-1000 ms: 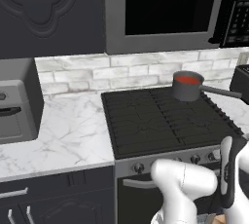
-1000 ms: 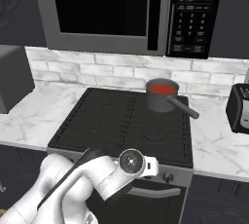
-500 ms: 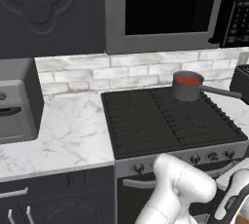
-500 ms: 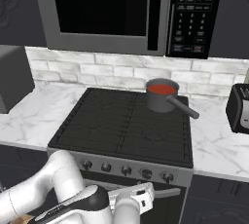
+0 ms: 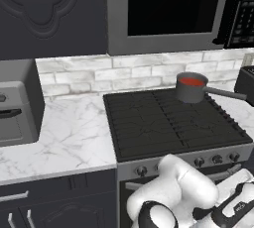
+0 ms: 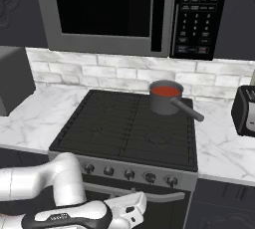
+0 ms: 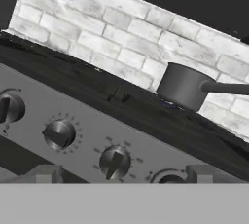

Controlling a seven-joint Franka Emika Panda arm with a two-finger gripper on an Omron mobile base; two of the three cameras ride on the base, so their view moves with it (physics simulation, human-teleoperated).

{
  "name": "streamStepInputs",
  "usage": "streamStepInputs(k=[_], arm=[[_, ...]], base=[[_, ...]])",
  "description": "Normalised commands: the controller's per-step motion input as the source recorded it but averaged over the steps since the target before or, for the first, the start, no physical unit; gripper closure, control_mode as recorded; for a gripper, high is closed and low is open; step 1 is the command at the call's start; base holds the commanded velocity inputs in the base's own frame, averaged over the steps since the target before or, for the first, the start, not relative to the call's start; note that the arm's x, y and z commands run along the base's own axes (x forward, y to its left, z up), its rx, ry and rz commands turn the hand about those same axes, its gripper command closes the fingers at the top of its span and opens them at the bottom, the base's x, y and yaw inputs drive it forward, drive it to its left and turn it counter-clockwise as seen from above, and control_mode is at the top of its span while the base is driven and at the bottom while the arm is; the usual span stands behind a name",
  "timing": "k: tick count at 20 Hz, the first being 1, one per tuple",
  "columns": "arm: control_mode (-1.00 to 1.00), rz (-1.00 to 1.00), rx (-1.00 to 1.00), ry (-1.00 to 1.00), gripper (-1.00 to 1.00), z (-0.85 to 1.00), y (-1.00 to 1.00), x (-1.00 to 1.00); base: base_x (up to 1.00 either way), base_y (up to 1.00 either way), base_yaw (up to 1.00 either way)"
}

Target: Wait until the marinara sauce is simmered to a deep red color and then turn off the stove.

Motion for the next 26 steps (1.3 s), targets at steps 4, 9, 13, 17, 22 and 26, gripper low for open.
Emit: streamStepInputs(k=[4, 9, 13, 17, 22, 26], arm=[[-1.00, 0.13, -0.07, -0.20, -1.00, -0.19, -0.02, 0.00], [-1.00, 0.11, -0.03, -0.16, -1.00, -0.19, -0.24, 0.00], [-1.00, 0.11, 0.00, -0.12, -1.00, -0.09, -0.39, 0.00], [-1.00, 0.00, 0.00, 0.00, -1.00, 0.00, 0.00, 0.00], [-1.00, 0.00, 0.00, -0.02, -1.00, 0.00, -0.23, 0.00], [-1.00, 0.00, 0.00, -0.04, -1.00, 0.00, -0.48, 0.03]], base=[[0.00, 0.00, 0.00], [0.00, 0.00, 0.00], [0.00, 0.00, 0.00], [0.00, 0.00, 0.00], [0.00, 0.00, 0.00], [0.00, 0.00, 0.00]])
